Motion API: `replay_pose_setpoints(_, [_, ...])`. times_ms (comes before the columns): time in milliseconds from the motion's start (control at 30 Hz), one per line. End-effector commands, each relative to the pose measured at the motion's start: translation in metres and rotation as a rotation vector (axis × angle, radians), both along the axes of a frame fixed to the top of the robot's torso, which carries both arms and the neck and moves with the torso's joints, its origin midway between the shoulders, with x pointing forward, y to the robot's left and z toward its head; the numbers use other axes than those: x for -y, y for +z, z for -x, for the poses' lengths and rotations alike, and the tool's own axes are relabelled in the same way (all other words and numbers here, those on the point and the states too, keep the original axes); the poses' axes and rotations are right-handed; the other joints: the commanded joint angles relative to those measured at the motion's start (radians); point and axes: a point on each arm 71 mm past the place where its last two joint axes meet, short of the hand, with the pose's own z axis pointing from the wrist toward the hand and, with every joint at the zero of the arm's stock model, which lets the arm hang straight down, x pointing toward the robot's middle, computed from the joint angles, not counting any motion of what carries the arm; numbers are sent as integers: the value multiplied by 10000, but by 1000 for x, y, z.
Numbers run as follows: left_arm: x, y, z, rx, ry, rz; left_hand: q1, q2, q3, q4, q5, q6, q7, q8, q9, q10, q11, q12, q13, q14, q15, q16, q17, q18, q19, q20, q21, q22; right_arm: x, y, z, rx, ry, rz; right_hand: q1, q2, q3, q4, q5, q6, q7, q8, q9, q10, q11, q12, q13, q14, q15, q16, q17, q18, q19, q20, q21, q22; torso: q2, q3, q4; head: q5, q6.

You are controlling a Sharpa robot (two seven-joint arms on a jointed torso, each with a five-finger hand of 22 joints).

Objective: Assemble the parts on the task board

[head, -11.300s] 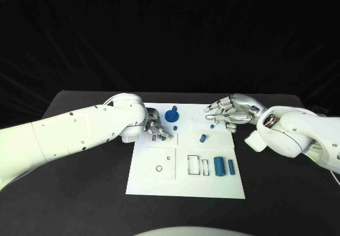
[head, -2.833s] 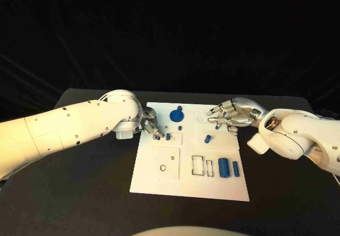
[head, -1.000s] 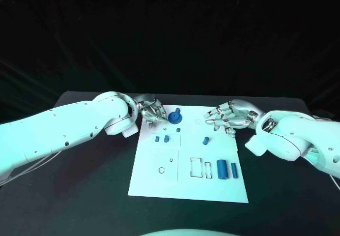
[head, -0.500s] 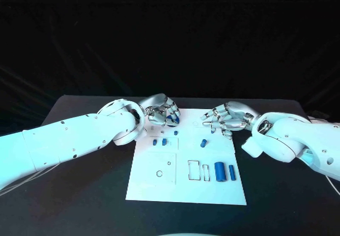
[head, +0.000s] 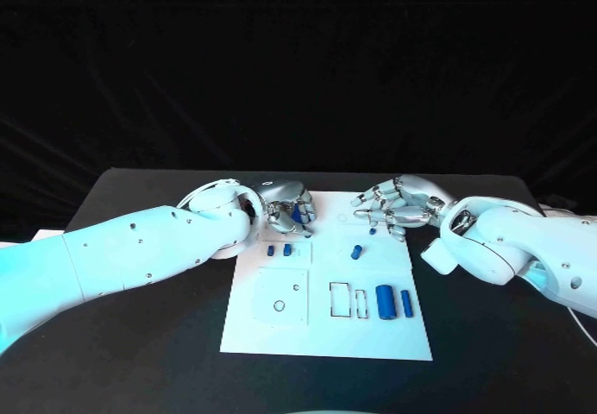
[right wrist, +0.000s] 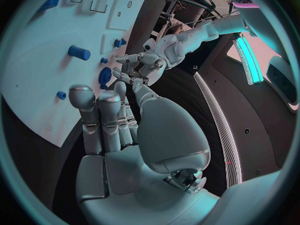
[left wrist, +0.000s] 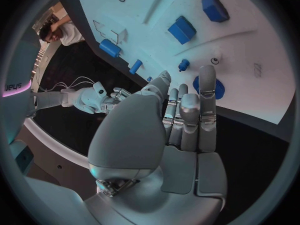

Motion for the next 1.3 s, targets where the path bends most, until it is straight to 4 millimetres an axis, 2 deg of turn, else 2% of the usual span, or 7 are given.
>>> replay_pose_setpoints(33, [4,-5,0,230,-152,-1320,-183,-27,-93,97,24,116,-19,-106,-78,172,-14,-11,-63,372,-15,630,529,-228,447,-19,1028,799,-1,2,0,294,66,-72,66,57,8,35,33,-74,7,52,13,-60,5,34,-12,-66,11,43,16,194,-47,-4,-20,16,-3,5,-3,-29,12])
replay_pose_setpoints(133, [7,-6,0,285,-162,-1384,-237,-34,-173,157,21,188,-22,-167,-146,248,-27,-11,-126,629,-28,1184,1004,-368,793,-42,1888,1475,-1,1,1,256,73,-53,66,57,8,35,33,-74,7,52,13,-60,5,34,-12,-66,11,43,16,194,-47,-4,-20,16,-10,21,7,-24,28])
replay_pose_setpoints(233, [9,-6,0,340,-161,-1387,-210,9,-204,192,25,318,-71,-208,-205,369,-65,-16,-197,845,-61,1715,1462,-504,1077,-66,2730,2154,-1,1,1,233,75,-40,70,61,11,36,36,-76,7,55,13,-61,6,35,-14,-71,11,23,-2,196,-53,-4,-28,2,-9,14,4,-26,38])
replay_pose_setpoints(333, [10,-6,0,369,-143,-1382,-142,74,-167,202,27,480,-143,-218,-227,499,-124,-43,-258,951,-109,1987,1688,-578,1228,-101,3222,2557,-1,1,1,235,74,-44,70,61,11,36,36,-76,7,55,13,-61,6,35,-14,-71,11,23,-2,196,-53,-4,-28,2,-1,0,2,-23,42])
replay_pose_setpoints(500, [12,-6,-1,481,-106,-1295,-129,64,-162,253,26,600,-177,-320,-288,626,-160,-157,-382,1089,-140,2325,1963,-673,1401,-148,3827,3063,-1,2,1,328,31,-115,77,66,15,37,44,-76,7,62,15,-60,6,40,-17,-57,11,70,40,188,-29,-4,-2,51,-9,19,-6,4,38])
replay_pose_setpoints(833, [13,-12,-4,241,83,-1529,9,121,-66,240,34,735,-186,-432,-351,729,-167,-297,-520,1241,-148,2712,2304,-784,1562,-164,4494,3628,0,3,1,392,-8,-172,102,70,23,28,66,-72,5,77,18,-57,2,52,-23,-48,8,78,46,185,-16,-5,9,69,-5,-7,11,-3,11])
replay_pose_setpoints(1300, [15,-20,-6,-134,233,-1697,-44,112,-69,293,32,794,-187,-497,-387,779,-160,-372,-591,1201,-136,2688,2215,-799,1552,-155,4611,3755,0,3,1,375,-24,-160,115,66,26,22,74,-71,4,84,20,-56,1,57,-26,-40,7,100,66,183,-8,-6,16,82,-6,3,7,4,-33])
